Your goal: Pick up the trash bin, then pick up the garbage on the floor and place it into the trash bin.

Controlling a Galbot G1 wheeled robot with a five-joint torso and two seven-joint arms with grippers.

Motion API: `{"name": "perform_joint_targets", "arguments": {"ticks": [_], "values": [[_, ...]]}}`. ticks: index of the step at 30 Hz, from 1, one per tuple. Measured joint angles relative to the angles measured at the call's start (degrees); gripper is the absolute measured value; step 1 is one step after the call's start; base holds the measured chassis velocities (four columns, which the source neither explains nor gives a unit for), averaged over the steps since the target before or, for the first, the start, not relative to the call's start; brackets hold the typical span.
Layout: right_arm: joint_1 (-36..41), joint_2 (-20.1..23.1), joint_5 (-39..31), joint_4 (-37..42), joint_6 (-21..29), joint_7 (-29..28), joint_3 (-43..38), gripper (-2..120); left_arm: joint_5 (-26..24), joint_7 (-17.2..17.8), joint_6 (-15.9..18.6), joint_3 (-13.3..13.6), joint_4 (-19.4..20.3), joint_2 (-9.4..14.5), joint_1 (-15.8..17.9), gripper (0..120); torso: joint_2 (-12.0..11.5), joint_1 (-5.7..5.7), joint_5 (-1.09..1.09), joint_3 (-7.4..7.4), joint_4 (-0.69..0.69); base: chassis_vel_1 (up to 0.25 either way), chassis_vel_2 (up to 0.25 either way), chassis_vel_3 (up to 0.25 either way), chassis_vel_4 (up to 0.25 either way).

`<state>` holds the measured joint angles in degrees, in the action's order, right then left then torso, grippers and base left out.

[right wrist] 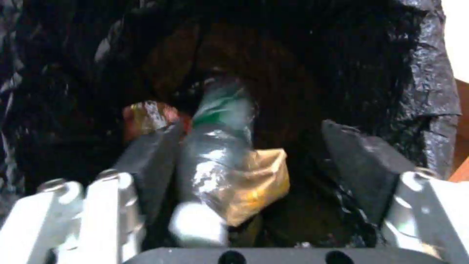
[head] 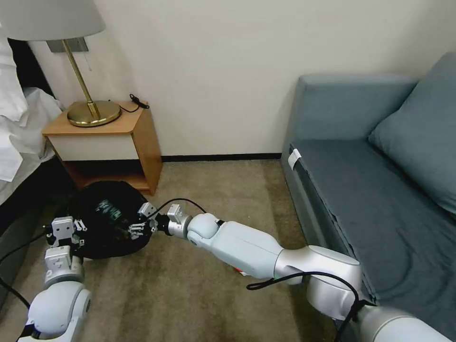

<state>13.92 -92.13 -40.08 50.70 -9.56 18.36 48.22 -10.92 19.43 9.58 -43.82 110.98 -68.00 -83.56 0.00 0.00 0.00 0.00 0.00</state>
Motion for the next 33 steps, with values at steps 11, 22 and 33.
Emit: {"name": "perform_joint_targets", "arguments": {"ticks": [11, 22, 33], "values": [[-7.3, 0.1, -1.6, 2.9, 3.8, 0.1, 4.0, 100, -0.5, 0.1, -0.5, -1.4, -0.5, 0.6, -0.9, 4, 0.0, 0.0, 0.0, 0.0, 0.02, 0.0, 0.0, 0.0, 0.0], [-14.3, 16.6, -1.4, 11.9, 15.2, -4.9, 12.8, 100, -1.4, 0.2, -0.6, -2.2, -1.3, 2.5, -0.9, 4, 0.0, 0.0, 0.01, 0.0, -0.04, 0.0, 0.0, 0.0, 0.0], [-7.9, 36.2, -8.6, 28.0, 21.5, -7.8, 10.2, 100, -0.8, 0.3, 0.0, -1.2, -1.5, 2.5, 0.1, 4, 0.0, 0.0, 0.03, 0.0, -0.05, 0.0, 0.0, 0.0, 0.0]]}}
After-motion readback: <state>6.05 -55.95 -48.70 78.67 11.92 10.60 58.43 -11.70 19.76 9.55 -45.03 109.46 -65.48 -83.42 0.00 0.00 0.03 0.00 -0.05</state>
